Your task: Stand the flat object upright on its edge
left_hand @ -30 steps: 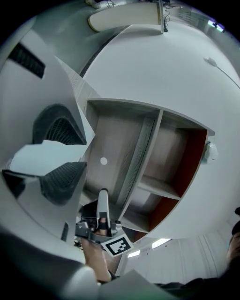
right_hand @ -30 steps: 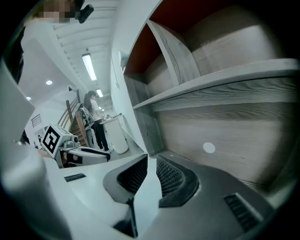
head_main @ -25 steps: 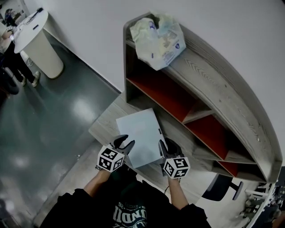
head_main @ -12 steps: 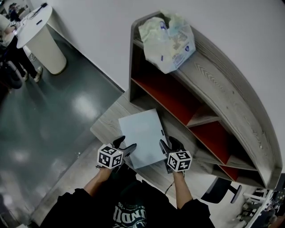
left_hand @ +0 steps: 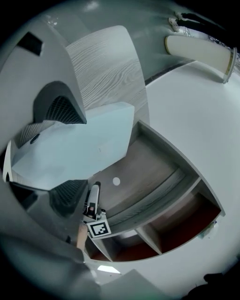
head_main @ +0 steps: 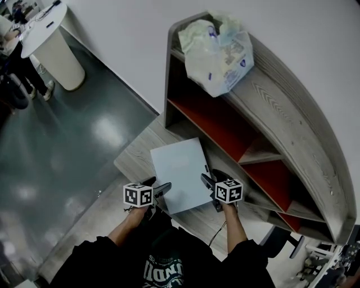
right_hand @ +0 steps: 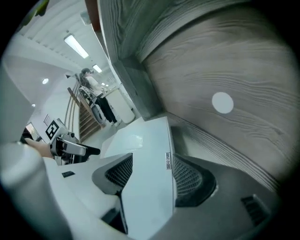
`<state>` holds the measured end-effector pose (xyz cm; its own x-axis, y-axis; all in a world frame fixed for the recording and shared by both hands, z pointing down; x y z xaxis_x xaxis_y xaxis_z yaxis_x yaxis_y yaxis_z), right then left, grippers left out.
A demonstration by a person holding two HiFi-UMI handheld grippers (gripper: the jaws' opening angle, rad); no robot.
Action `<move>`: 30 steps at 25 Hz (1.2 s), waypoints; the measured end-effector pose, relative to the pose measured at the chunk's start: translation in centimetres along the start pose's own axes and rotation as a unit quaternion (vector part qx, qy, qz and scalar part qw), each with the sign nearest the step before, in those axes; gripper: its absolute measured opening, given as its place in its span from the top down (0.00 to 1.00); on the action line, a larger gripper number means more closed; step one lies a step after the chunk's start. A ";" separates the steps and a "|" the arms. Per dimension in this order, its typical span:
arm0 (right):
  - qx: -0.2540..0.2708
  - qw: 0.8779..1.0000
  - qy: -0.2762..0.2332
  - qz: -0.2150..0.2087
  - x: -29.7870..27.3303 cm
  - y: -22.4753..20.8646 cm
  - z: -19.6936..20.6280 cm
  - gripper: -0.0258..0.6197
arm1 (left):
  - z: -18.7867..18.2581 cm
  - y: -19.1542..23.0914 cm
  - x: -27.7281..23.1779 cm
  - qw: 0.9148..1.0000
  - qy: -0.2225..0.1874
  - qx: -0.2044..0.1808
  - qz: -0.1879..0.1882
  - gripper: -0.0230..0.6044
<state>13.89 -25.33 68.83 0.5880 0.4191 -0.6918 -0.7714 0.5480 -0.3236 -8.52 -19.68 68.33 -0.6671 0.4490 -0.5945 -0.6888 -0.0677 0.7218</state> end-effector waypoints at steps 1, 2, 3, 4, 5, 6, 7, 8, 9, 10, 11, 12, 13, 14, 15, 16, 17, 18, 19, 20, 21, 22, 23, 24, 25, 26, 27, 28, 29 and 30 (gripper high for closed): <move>-0.010 1.000 0.003 -0.010 -0.3 -0.3 0.0 0.59 | 0.3 0.1 -0.2 1.000 0.004 0.007 0.000 0.39; -0.019 1.000 0.004 -0.017 -0.6 -0.5 -0.1 0.59 | 0.5 0.3 -0.5 1.000 0.007 0.014 0.000 0.39; -0.025 0.999 0.006 -0.021 -0.8 -0.8 -0.2 0.58 | 0.7 0.4 -0.7 1.000 0.009 0.023 0.000 0.39; -0.027 0.999 0.008 -0.023 -1.0 -1.1 -0.2 0.58 | 1.0 0.5 -0.9 0.999 0.010 0.035 0.001 0.38; -0.027 0.999 0.011 -0.023 -1.3 -1.3 -0.2 0.58 | 1.2 0.7 -1.2 0.999 0.011 0.051 0.003 0.38; -0.027 0.999 0.015 -0.025 -1.6 -1.5 -0.2 0.58 | 1.6 0.9 -1.5 0.997 0.012 0.071 0.006 0.38; -0.027 0.999 0.019 -0.028 -1.9 -1.6 -0.2 0.58 | 1.8 1.1 -1.8 0.996 0.014 0.090 0.009 0.37; -0.026 0.999 0.024 -0.031 -2.3 -1.7 -0.2 0.58 | 2.1 1.4 -2.1 0.994 0.016 0.104 0.010 0.37; -0.025 0.999 0.028 -0.036 -2.7 -1.8 -0.1 0.58 | 2.3 1.6 -2.3 0.993 0.017 0.113 0.009 0.37; -0.024 0.998 0.032 -0.041 -3.0 -1.9 -0.1 0.58 | 2.4 1.7 -2.5 0.993 0.018 0.117 0.006 0.37; -0.025 0.998 0.035 -0.046 -3.3 -2.0 -0.1 0.58 | 2.5 1.9 -2.7 0.993 0.019 0.118 0.003 0.37; -0.026 0.998 0.040 -0.049 -3.6 -2.1 0.0 0.58 | 2.6 2.0 -2.9 0.993 0.019 0.119 0.000 0.37; -0.026 0.997 0.046 -0.053 -3.8 -2.2 0.1 0.58 | 2.6 2.1 -3.0 0.993 0.019 0.120 -0.003 0.37; -0.027 0.997 0.052 -0.056 -4.1 -2.3 0.2 0.58 | 2.6 2.2 -3.1 0.992 0.018 0.123 -0.004 0.37; -0.027 0.996 0.059 -0.060 -4.3 -2.4 0.3 0.58 | 2.5 2.3 -3.2 0.992 0.017 0.127 -0.005 0.37; -0.026 0.995 0.066 -0.064 -4.5 -2.5 0.4 0.58 | 2.5 2.4 -3.3 0.991 0.017 0.131 -0.005 0.37; -0.024 0.995 0.074 -0.069 -4.7 -2.5 0.6 0.58 | 2.6 2.5 -3.4 0.991 0.018 0.134 -0.006 0.37; -0.022 0.994 0.083 -0.074 -4.9 -2.5 0.7 0.58 | 2.6 2.7 -3.5 0.990 0.019 0.137 -0.007 0.37; -0.023 0.992 0.093 -0.081 -5.2 -2.5 1.0 0.58 | 2.6 2.8 -3.7 0.990 0.021 0.140 -0.008 0.37; -0.025 0.991 0.101 -0.088 -5.4 -2.5 1.2 0.58 | 2.5 2.9 -3.7 0.989 0.022 0.143 -0.009 0.37; -0.028 0.989 0.107 -0.093 -5.6 -2.6 1.3 0.57 | 2.6 2.9 -3.8 0.989 0.023 0.146 -0.010 0.37; -0.030 0.988 0.111 -0.099 -5.6 -2.7 1.3 0.57 | 2.6 3.0 -3.8 0.989 0.024 0.147 -0.010 0.37; -0.030 0.987 0.115 -0.105 -5.7 -2.7 1.3 0.56 | 2.7 3.0 -3.8 0.989 0.026 0.148 -0.011 0.37; -0.029 0.986 0.120 -0.112 -5.7 -2.7 1.3 0.56 | 2.7 3.0 -3.9 0.988 0.028 0.149 -0.012 0.37; -0.030 0.984 0.125 -0.120 -5.8 -2.7 1.2 0.56 | 2.7 3.1 -4.0 0.988 0.029 0.150 -0.013 0.37; -0.032 0.983 0.129 -0.126 -5.8 -2.7 1.2 0.56 | 2.6 3.2 -4.1 0.988 0.031 0.151 -0.014 0.37; -0.038 0.982 0.131 -0.133 -5.9 -2.8 1.2 0.56 | 2.6 3.3 -4.2 0.988 0.032 0.153 -0.016 0.37; -0.045 0.981 0.131 -0.139 -6.0 -2.8 1.2 0.56 | 2.6 3.4 -4.3 0.987 0.033 0.155 -0.016 0.37; -0.053 0.980 0.130 -0.144 -6.1 -2.9 1.3 0.55 | 2.6 3.5 -4.4 0.987 0.033 0.155 -0.017 0.37; -0.062 0.979 0.127 -0.149 -6.2 -3.0 1.4 0.55 | 2.5 3.5 -4.5 0.987 0.034 0.155 -0.017 0.37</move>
<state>12.89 -28.53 74.96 0.7245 0.0522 -0.6873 -0.6073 0.5199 -0.6008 -7.26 -19.66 74.43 -0.6697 0.3846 -0.6353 -0.5987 0.2266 0.7683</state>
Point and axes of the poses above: the fingertips, and each gripper's own axes: x backward along the fingers, y to its left, z out of its underside, the point moved 3 cm from there along x, backward along the fingers, and after that the axes turned 8 degrees about x, right-handed, at the moved point
